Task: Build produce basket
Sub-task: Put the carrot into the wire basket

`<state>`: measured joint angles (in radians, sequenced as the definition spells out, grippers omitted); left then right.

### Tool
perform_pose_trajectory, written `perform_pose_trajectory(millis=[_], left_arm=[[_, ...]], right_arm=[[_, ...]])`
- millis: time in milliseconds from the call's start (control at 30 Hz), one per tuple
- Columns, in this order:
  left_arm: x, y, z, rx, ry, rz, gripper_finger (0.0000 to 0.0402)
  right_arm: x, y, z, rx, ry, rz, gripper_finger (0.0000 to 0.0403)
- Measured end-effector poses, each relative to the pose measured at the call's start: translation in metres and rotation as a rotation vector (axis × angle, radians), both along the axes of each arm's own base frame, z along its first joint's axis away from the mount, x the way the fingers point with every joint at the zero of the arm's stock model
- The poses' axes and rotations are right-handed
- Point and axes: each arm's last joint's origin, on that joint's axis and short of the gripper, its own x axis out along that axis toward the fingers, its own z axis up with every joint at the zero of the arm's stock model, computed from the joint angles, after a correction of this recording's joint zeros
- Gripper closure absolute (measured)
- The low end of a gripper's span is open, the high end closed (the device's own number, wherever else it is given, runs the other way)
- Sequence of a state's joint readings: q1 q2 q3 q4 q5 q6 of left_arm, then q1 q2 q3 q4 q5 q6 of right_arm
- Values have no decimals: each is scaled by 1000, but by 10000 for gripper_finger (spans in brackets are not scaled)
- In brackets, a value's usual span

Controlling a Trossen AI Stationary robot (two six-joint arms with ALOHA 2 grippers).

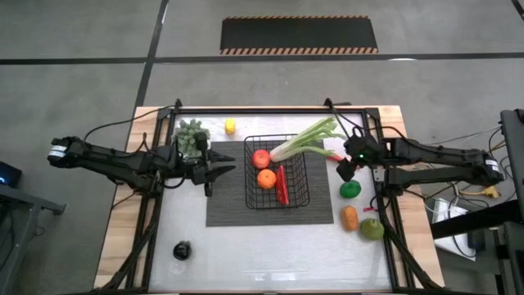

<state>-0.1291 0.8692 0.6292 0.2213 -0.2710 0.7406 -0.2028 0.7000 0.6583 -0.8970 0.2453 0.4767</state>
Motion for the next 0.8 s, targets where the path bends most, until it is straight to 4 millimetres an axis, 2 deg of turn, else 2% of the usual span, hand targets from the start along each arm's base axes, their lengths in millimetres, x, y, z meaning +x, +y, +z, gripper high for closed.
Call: perform_pose_trajectory(millis=[133, 233, 333, 567, 800], left_arm=[[0, 0, 0, -1, 0, 0, 315], [0, 0, 0, -1, 0, 0, 315], [1, 0, -1, -1, 3, 0, 315], [1, 0, -1, -1, 8, 0, 315], [1, 0, -1, 0, 9, 0, 315]], right_arm=[[-6, 1, -16, -23, -45, -7, 177], [-1, -1, -13, -47, -112, -35, 177], [-2, -3, -21, -54, -79, -137, 177], [2, -2, -48, 24, 20, -172, 177], [13, -5, -64, 21, 101, -218, 177]])
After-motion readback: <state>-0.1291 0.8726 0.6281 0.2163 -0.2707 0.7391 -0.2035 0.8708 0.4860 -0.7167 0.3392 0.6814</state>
